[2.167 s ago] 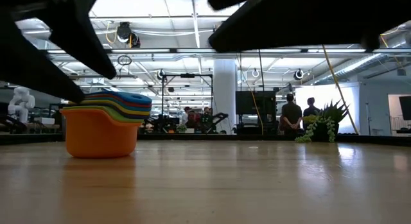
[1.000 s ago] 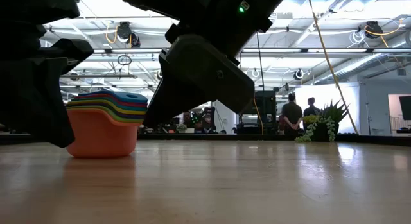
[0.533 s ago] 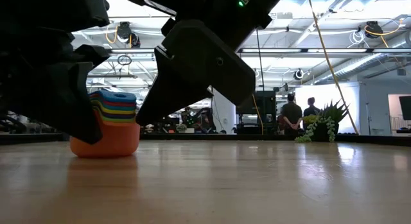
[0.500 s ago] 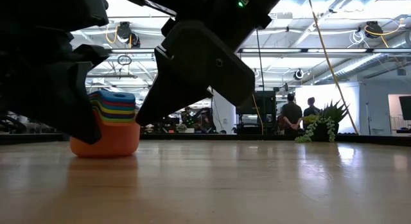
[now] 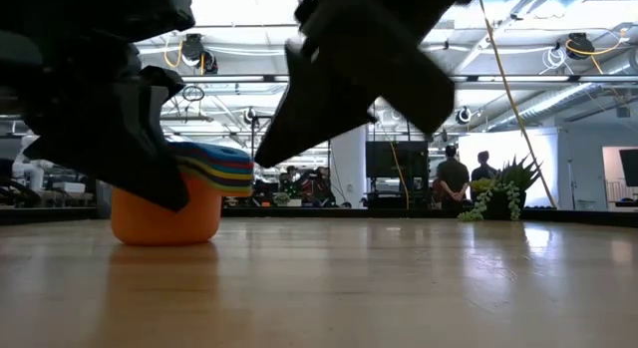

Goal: Nest measuring cups in basket
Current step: Stack the blue measuring cup on top of the red measuring cup

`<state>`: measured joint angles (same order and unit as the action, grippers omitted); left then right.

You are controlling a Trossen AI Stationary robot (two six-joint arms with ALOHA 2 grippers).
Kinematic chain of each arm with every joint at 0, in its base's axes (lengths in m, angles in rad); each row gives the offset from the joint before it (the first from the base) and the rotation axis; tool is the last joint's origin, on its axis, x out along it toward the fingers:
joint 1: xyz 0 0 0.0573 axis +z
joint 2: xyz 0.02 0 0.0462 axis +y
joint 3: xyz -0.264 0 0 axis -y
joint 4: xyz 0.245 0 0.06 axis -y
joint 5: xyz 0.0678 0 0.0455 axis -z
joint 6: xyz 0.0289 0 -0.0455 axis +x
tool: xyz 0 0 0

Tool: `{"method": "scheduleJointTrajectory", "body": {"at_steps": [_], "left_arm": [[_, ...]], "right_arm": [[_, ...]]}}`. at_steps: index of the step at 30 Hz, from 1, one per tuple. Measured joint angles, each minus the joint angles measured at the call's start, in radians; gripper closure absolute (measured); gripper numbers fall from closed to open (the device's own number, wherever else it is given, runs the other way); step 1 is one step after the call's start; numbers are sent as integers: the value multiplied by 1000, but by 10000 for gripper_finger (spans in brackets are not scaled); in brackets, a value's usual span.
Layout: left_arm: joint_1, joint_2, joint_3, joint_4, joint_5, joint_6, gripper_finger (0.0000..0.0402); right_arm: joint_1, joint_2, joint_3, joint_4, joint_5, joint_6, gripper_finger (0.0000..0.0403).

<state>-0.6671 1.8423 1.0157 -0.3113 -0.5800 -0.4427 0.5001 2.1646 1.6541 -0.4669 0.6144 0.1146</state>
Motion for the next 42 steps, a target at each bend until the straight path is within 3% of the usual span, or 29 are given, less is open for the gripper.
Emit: {"method": "scheduleJointTrajectory", "body": {"at_steps": [5,9,17,22,28,42], "left_arm": [[14,0,0,38,4,3,387],[29,0,0,52,5,4,387],[47,0,0,78,47,12,387],[31,-11,3,88,150,-26,387],[18,-13,5,186,146,20,387],[83,-13,5,204,135,83,387]], "right_arm": [[65,-6,0,11,45,10,403],[128,-6,0,-1,182,14,397],[210,-6,-36,42,331,-56,326],[216,-5,-122,156,334,-155,267],[203,-4,-198,253,332,-204,224],[195,-3,-222,268,339,-209,213]]}}
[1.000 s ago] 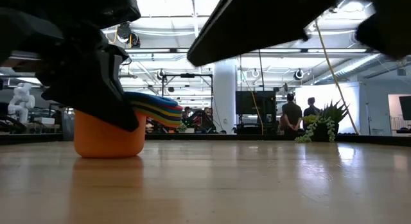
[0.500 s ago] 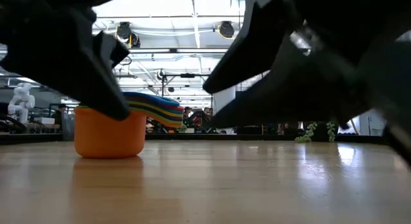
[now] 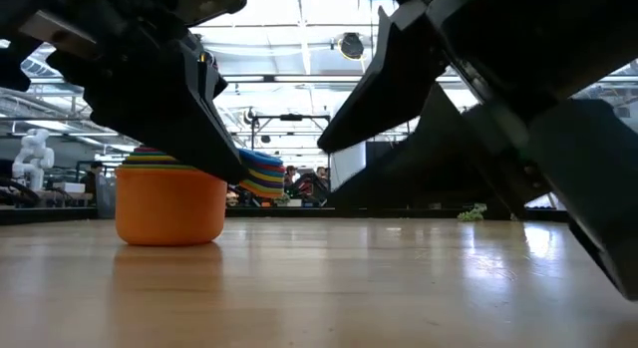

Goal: Nest measuring cups in basket
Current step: Stack the blue measuring cup on top of the red measuring cup

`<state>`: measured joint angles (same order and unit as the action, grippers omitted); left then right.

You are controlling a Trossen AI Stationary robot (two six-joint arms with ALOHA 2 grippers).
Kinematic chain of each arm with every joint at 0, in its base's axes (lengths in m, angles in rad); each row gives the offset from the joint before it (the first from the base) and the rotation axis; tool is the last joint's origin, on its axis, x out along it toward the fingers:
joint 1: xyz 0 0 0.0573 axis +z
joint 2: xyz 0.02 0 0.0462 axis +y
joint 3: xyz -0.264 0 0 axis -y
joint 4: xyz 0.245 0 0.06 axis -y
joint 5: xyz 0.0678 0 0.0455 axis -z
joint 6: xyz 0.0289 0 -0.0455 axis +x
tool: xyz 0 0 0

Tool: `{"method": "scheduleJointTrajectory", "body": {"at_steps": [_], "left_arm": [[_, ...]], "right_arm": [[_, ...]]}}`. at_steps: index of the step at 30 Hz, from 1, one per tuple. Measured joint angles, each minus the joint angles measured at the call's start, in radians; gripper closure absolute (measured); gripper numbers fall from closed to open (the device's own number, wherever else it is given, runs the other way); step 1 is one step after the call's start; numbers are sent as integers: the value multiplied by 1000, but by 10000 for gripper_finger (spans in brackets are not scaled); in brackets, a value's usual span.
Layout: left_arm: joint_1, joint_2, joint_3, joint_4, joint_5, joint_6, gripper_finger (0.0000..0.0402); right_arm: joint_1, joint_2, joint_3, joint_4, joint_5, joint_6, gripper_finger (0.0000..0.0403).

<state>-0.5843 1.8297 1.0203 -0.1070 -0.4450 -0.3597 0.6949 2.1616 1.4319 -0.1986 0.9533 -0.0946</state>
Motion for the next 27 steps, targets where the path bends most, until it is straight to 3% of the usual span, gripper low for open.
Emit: {"method": "scheduleJointTrajectory", "body": {"at_steps": [27], "left_arm": [[27,0,0,8,-2,11,387]], "right_arm": [[-2,0,0,0,14,-4,213]]}}
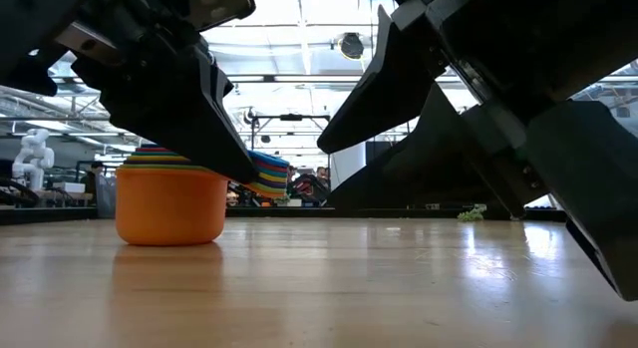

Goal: Nest measuring cups in basket
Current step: Stack the blue measuring cup on top of the red measuring cup, then put the stacked measuring cups into the black bin

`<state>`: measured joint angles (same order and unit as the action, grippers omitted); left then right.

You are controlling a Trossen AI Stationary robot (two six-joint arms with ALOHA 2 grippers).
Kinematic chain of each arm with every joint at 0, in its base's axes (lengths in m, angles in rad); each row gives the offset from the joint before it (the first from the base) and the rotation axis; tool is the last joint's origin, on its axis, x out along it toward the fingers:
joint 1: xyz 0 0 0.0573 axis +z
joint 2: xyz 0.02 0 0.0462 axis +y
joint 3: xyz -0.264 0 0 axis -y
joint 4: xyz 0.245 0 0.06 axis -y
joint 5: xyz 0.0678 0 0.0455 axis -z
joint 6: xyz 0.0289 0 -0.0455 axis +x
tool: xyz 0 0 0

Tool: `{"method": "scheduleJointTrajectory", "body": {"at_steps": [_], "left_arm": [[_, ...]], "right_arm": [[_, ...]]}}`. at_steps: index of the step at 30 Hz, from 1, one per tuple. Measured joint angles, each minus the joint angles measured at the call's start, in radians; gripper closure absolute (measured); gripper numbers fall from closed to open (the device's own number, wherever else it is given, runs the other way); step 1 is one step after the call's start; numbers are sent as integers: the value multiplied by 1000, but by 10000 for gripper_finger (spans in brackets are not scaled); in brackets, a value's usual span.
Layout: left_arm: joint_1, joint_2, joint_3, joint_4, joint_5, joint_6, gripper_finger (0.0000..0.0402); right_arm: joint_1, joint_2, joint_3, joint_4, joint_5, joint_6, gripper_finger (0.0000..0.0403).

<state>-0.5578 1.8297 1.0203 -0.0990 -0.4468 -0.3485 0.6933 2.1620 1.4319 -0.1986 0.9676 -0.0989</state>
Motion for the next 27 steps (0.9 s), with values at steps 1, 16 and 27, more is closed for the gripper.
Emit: {"method": "scheduleJointTrajectory", "body": {"at_steps": [1,16,27], "left_arm": [[-2,0,0,0,2,0,387],[-121,-101,0,-119,-37,-23,387],[-120,-340,2,-365,-304,-21,387]], "right_arm": [[0,0,0,0,0,0,213],[-38,0,-48,202,8,-148,168],[-24,-2,-228,653,131,-443,169]]}}
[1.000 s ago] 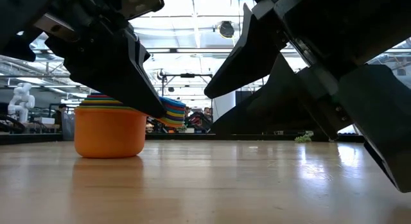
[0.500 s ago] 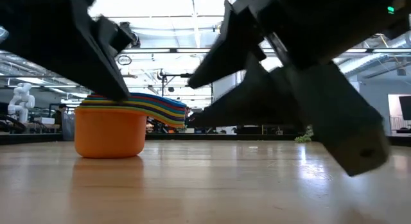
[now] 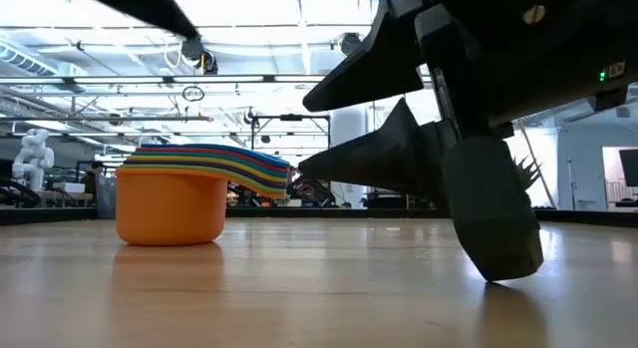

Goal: Nest measuring cups in basket
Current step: Put the stacked measuring cups into the black bin

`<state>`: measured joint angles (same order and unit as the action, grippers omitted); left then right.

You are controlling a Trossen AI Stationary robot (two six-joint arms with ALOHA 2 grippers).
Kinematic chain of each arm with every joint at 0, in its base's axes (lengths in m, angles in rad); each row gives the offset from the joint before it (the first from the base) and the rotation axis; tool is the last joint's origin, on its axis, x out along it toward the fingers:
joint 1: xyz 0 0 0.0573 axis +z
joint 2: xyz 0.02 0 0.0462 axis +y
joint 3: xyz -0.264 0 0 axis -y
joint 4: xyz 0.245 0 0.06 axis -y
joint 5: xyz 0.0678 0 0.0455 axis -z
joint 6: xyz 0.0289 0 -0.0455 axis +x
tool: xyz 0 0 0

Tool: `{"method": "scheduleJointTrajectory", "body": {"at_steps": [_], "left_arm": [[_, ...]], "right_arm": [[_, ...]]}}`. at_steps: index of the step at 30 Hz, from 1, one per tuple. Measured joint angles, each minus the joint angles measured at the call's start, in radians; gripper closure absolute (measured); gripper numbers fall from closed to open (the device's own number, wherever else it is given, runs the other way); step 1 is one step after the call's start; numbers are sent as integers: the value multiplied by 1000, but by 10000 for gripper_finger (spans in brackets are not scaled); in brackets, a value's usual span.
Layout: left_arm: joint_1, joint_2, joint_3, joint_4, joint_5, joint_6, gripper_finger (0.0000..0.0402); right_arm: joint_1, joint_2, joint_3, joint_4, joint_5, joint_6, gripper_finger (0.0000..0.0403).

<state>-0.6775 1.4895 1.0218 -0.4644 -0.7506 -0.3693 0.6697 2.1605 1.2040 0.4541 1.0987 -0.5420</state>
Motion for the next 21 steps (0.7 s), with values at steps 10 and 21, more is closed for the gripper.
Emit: {"method": "scheduleJointTrajectory", "body": {"at_steps": [10,21], "left_arm": [[74,24,-3,-174,153,-63,387],[156,24,-117,-88,280,-55,387]], "right_arm": [[-8,-2,-9,14,-79,22,169],[-14,-1,-9,15,-84,-23,170]]}}
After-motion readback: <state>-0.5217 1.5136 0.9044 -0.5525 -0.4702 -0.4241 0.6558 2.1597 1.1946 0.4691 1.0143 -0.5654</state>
